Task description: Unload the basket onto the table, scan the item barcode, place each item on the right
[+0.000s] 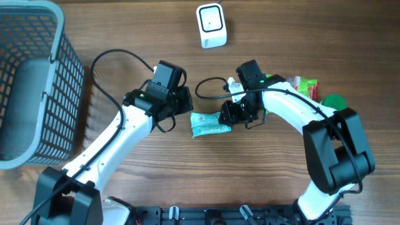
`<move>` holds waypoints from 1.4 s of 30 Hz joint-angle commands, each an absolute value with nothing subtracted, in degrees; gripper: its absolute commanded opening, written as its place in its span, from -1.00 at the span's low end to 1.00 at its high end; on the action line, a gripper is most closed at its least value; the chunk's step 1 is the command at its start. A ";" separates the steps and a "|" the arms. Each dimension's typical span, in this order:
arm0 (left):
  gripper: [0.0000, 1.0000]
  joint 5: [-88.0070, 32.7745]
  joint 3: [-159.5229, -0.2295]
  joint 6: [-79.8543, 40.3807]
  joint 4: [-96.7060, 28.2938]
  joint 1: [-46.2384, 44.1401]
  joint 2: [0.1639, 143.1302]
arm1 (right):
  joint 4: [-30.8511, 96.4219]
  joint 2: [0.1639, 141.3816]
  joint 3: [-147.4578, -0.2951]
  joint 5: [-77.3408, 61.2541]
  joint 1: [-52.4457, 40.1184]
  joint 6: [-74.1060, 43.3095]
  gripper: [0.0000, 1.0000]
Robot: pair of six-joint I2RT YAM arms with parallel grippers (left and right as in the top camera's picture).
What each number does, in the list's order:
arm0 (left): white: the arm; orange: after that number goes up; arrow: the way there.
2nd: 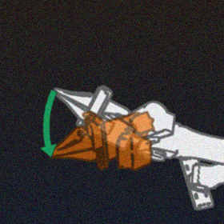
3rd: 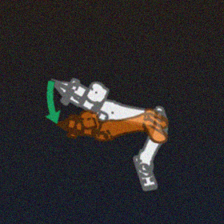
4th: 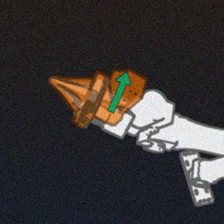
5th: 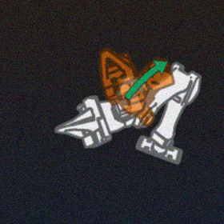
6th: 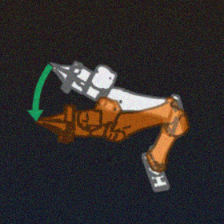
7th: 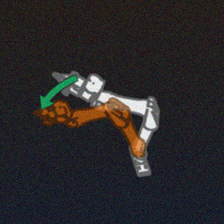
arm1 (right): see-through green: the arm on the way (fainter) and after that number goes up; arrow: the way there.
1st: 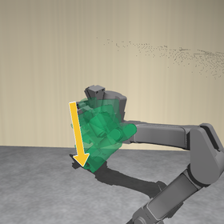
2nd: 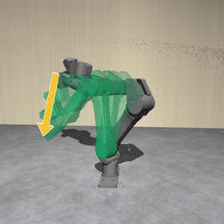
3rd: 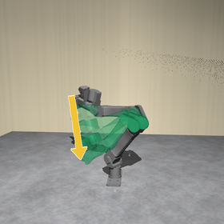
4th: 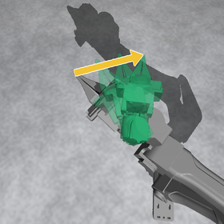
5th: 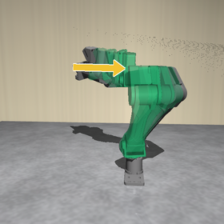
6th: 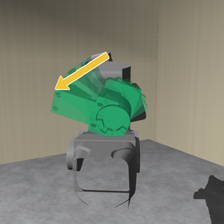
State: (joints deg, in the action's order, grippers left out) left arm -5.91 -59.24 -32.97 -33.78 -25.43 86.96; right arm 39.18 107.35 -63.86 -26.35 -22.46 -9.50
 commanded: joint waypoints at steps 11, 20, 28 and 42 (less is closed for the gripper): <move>-0.92 -2.46 -59.09 -27.42 -32.34 -27.86 91.55 | 57.06 104.57 -76.03 -26.17 -22.79 -15.44 0.22; -0.92 -2.52 -59.09 -27.68 -26.65 -27.86 101.43 | 46.96 104.57 -63.94 -26.28 -27.57 -22.28 -0.19; -0.92 -15.70 -59.09 -27.86 -31.79 -28.29 104.22 | 39.18 104.64 -62.24 -13.52 -27.42 -26.72 -0.29; -0.92 -12.82 -59.09 -27.53 -32.95 -25.21 97.45 | 38.52 103.63 -63.40 -30.11 -21.37 -21.21 0.17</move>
State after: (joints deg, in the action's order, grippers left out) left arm -14.57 -59.22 -28.14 -35.07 -24.12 94.56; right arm 40.23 105.38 -63.68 -28.53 -21.47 -18.79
